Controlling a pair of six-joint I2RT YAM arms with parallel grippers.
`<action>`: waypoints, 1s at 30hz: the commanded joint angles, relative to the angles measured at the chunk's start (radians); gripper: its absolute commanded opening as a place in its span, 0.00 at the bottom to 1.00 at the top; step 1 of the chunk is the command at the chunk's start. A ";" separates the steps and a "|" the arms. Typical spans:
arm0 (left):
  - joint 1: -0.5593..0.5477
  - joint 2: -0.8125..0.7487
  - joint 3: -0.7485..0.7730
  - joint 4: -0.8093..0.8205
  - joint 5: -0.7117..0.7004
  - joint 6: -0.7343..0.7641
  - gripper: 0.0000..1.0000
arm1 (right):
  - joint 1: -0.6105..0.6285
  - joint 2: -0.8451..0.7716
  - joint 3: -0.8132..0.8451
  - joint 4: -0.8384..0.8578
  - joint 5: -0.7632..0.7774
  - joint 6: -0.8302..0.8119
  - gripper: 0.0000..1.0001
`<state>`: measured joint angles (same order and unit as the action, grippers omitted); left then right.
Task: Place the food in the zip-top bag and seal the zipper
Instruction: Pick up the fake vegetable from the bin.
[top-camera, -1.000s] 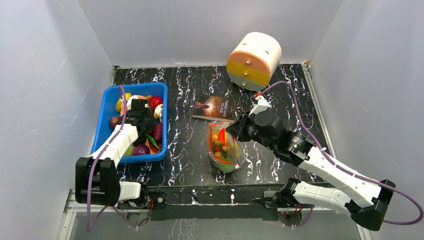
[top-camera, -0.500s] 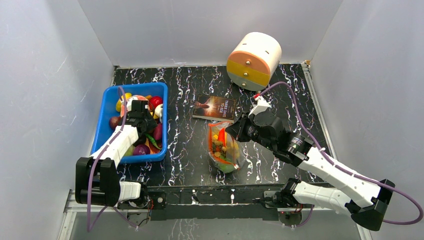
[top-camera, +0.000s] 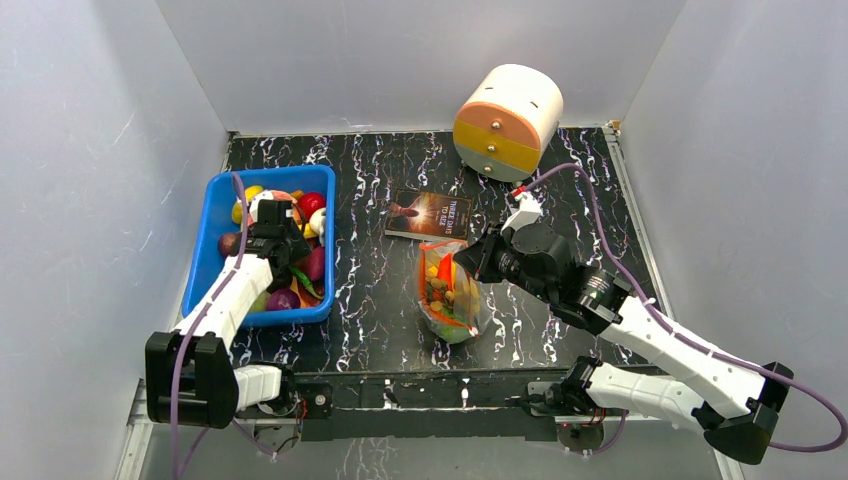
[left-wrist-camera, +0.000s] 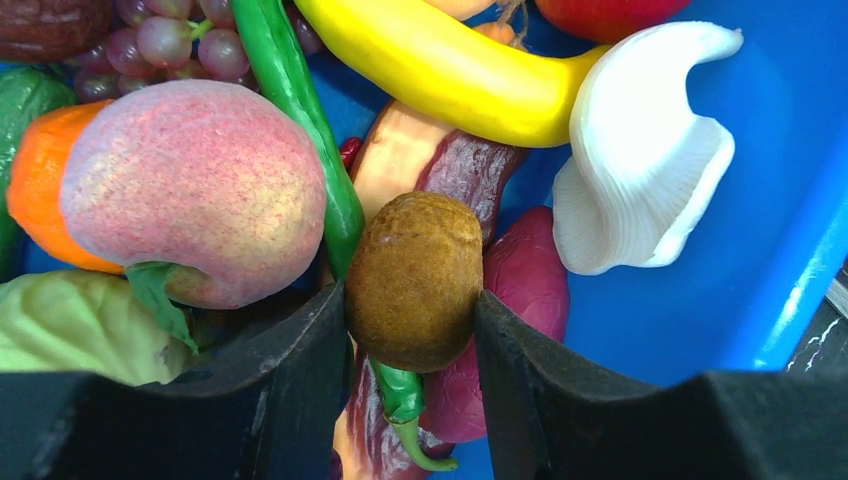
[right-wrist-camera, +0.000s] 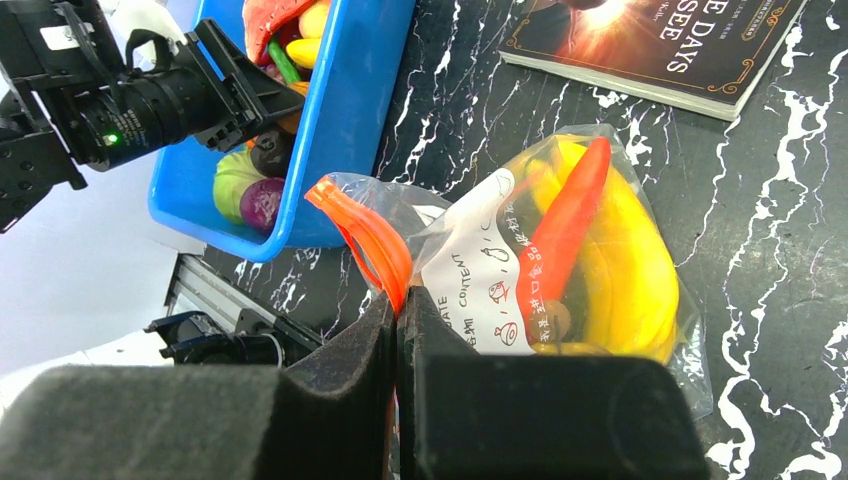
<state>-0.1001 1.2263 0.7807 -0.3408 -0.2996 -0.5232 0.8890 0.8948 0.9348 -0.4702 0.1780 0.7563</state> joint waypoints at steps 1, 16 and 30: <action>0.006 -0.045 0.062 -0.044 -0.028 0.057 0.19 | 0.001 -0.011 0.011 0.068 0.024 -0.014 0.00; 0.007 -0.154 0.188 -0.113 0.238 0.195 0.17 | 0.001 0.057 0.051 0.079 0.007 -0.019 0.00; 0.004 -0.275 0.219 -0.071 0.726 0.180 0.19 | 0.000 0.095 0.040 0.124 -0.025 0.027 0.00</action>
<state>-0.1001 0.9813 0.9726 -0.4286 0.2157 -0.3248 0.8890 0.9897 0.9352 -0.4217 0.1532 0.7673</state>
